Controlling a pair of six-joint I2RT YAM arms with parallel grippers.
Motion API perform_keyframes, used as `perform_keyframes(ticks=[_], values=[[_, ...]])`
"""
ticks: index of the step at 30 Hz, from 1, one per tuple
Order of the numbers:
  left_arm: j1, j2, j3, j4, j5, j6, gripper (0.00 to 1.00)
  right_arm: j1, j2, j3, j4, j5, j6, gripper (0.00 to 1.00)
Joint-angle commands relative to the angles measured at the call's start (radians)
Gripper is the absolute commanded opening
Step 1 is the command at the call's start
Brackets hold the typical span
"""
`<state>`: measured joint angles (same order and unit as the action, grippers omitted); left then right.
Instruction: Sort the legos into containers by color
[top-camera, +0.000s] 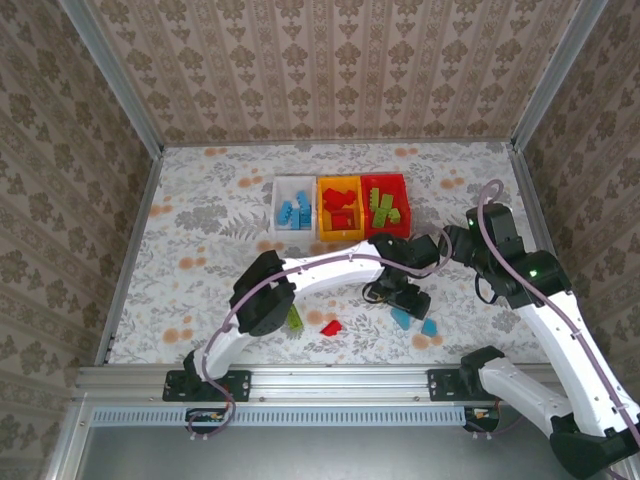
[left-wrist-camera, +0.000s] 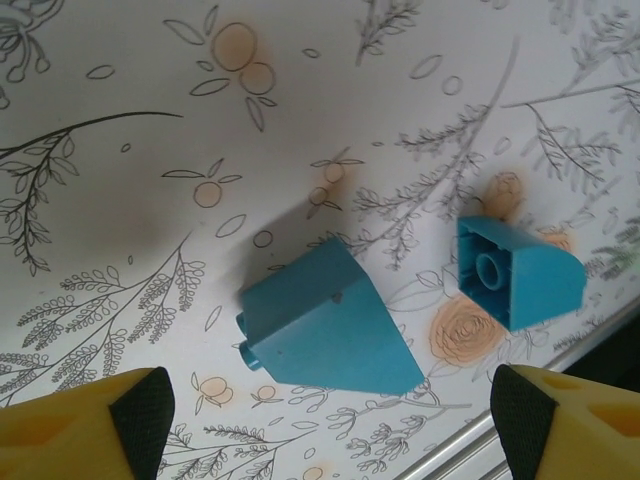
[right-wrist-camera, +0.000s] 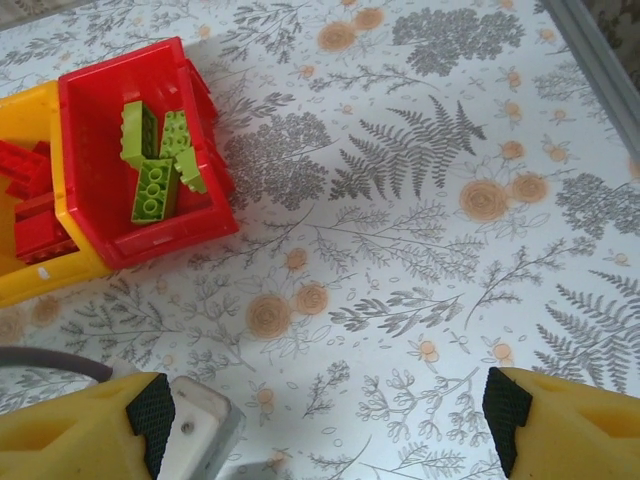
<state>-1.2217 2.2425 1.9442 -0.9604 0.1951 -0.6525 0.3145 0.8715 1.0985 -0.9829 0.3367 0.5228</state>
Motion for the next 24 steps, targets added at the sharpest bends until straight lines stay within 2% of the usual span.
perform_keyframes(ticks=[1,8,16,24], values=[[-0.006,0.052,0.070,-0.106,0.010,-0.080,0.86,0.016,-0.015,0.007,-0.026,-0.053,-0.038,0.84],[-0.010,0.152,0.171,-0.154,0.036,-0.116,0.82,0.016,-0.018,0.017,-0.022,-0.072,-0.062,0.84],[-0.010,0.233,0.241,-0.179,0.047,-0.149,0.70,0.016,-0.020,0.024,-0.028,-0.087,-0.078,0.84],[-0.018,0.256,0.275,-0.250,0.018,-0.156,0.66,0.017,-0.019,0.008,-0.013,-0.103,-0.079,0.84]])
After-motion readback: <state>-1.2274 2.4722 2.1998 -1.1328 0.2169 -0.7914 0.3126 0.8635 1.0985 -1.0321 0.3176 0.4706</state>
